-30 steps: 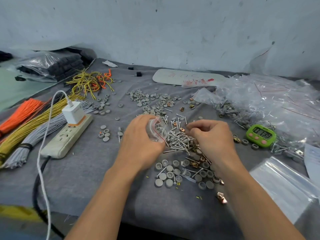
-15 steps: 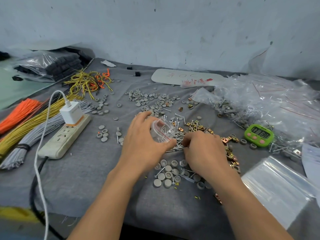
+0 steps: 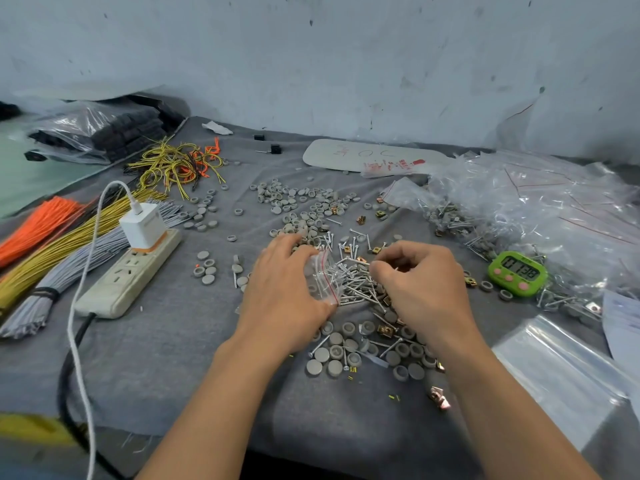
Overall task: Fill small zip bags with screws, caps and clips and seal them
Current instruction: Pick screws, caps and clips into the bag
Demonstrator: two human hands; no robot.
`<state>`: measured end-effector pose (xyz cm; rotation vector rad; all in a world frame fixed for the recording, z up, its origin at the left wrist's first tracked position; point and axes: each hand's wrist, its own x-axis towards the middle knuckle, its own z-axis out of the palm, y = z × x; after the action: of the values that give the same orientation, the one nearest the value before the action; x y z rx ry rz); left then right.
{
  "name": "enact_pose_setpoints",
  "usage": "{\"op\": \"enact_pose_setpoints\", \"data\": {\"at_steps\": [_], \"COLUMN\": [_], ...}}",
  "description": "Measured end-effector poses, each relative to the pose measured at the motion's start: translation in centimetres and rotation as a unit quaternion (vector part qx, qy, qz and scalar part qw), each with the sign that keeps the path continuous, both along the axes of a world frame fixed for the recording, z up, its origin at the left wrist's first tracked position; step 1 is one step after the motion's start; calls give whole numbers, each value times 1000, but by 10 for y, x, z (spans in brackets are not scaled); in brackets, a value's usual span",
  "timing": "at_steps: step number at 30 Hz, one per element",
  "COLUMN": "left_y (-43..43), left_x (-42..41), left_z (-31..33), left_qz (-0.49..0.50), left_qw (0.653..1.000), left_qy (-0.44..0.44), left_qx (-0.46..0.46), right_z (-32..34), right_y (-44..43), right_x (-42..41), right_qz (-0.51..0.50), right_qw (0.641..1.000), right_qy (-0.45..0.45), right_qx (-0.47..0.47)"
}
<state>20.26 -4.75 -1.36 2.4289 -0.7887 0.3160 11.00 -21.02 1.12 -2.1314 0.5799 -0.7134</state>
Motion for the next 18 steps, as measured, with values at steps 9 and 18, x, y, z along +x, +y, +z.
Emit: {"op": "enact_pose_setpoints", "data": {"at_steps": [9,18], "left_y": [-8,-7], "left_x": [-8,-6], "left_z": [3,3], "left_qz": [-60,-66], "left_qw": [998,995], "left_qy": [8,-5], "left_qx": [-34,-80], "right_z": [-2,-3], "right_y": [22,28], "right_x": [7,13], "right_qz": [91,127], "right_qw": [996,991], "right_qy": [3,-17], "right_qx": [-3,47]}}
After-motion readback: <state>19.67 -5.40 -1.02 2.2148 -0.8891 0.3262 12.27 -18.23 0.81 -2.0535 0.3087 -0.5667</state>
